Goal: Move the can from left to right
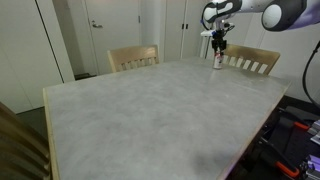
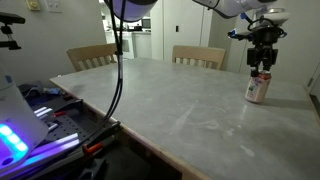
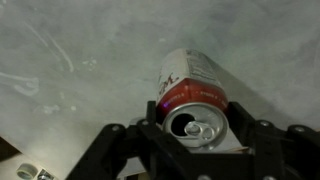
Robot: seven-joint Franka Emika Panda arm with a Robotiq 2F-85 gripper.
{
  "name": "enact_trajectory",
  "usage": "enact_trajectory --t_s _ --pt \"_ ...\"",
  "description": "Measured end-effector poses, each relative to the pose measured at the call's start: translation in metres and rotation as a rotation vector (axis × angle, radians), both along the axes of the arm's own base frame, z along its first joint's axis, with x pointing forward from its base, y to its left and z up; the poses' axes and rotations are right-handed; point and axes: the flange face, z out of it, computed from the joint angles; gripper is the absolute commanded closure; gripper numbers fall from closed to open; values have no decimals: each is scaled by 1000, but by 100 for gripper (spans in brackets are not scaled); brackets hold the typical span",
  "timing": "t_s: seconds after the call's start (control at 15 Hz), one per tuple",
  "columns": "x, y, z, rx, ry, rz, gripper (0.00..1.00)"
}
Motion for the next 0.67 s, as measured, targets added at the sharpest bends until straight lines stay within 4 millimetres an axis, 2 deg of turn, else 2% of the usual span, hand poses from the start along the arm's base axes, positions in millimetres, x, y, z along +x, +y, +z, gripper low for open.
enact_trajectory --t_s 0.4,0.67 --pt "0 0 0 2 0 5 0" --pt "2 1 22 8 -7 62 0"
